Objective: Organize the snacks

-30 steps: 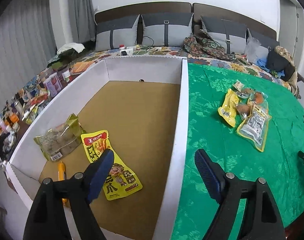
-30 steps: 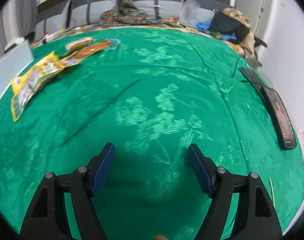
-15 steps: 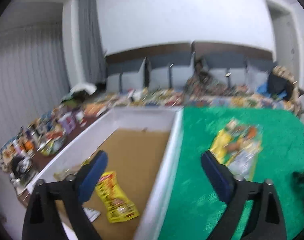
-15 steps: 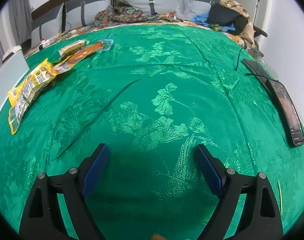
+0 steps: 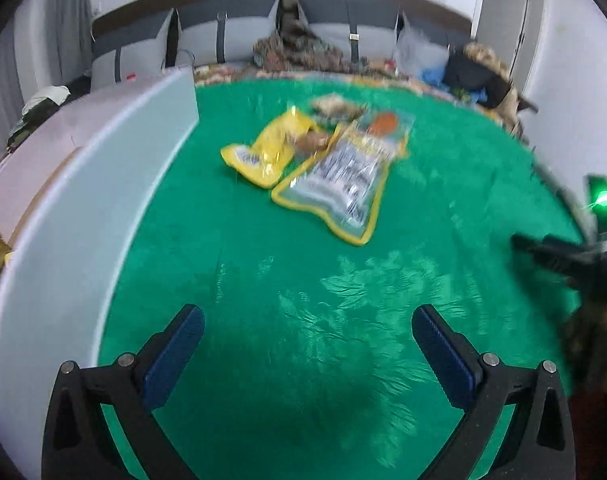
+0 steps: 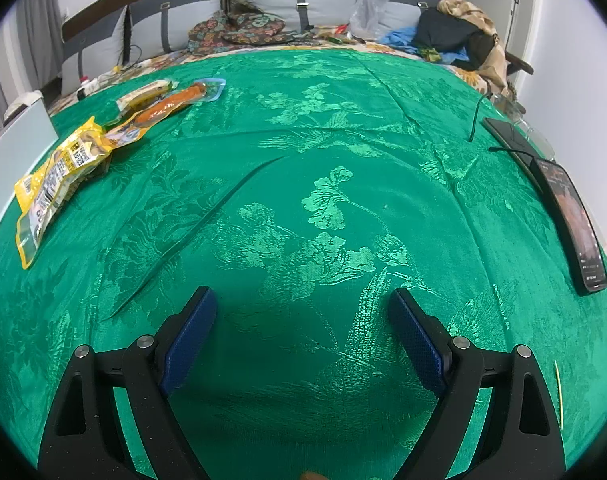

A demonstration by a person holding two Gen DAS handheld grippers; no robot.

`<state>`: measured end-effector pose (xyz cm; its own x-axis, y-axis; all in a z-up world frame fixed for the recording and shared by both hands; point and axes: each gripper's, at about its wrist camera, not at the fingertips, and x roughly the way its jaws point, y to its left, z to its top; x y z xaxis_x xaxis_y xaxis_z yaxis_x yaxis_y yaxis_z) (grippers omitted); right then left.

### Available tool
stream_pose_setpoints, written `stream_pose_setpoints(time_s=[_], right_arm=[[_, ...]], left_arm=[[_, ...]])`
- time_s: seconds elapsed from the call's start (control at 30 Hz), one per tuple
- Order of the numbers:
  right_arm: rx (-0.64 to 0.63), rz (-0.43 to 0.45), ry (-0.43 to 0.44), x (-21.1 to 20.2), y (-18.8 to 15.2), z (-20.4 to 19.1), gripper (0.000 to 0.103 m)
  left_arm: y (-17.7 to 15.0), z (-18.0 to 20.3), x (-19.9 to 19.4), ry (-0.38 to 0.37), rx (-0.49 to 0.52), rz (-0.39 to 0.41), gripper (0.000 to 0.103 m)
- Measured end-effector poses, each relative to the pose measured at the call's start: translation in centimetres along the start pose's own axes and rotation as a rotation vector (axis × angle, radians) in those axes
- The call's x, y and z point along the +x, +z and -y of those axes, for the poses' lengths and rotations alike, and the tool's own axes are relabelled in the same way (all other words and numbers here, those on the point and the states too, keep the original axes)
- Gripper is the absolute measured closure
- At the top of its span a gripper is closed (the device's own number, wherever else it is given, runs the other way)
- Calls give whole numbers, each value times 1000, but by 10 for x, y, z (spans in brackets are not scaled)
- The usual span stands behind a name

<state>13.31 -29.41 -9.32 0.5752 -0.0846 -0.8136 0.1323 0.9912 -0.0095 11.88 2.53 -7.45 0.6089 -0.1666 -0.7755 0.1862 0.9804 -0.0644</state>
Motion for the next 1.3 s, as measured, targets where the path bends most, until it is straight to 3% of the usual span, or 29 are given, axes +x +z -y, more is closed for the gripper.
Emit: stream_pose_setpoints(time_s=[0.27, 0.53, 1.3], right_arm=[[0, 0, 0, 0, 0, 0, 13], [1, 0, 0, 0, 0, 0, 13], [2, -1, -1, 0, 0, 0, 13]], left_arm=[[6, -22, 47, -5, -64, -68, 1], [-3, -15, 53, 60, 4, -38, 0], [-4, -15, 52, 61, 2, -32, 0]])
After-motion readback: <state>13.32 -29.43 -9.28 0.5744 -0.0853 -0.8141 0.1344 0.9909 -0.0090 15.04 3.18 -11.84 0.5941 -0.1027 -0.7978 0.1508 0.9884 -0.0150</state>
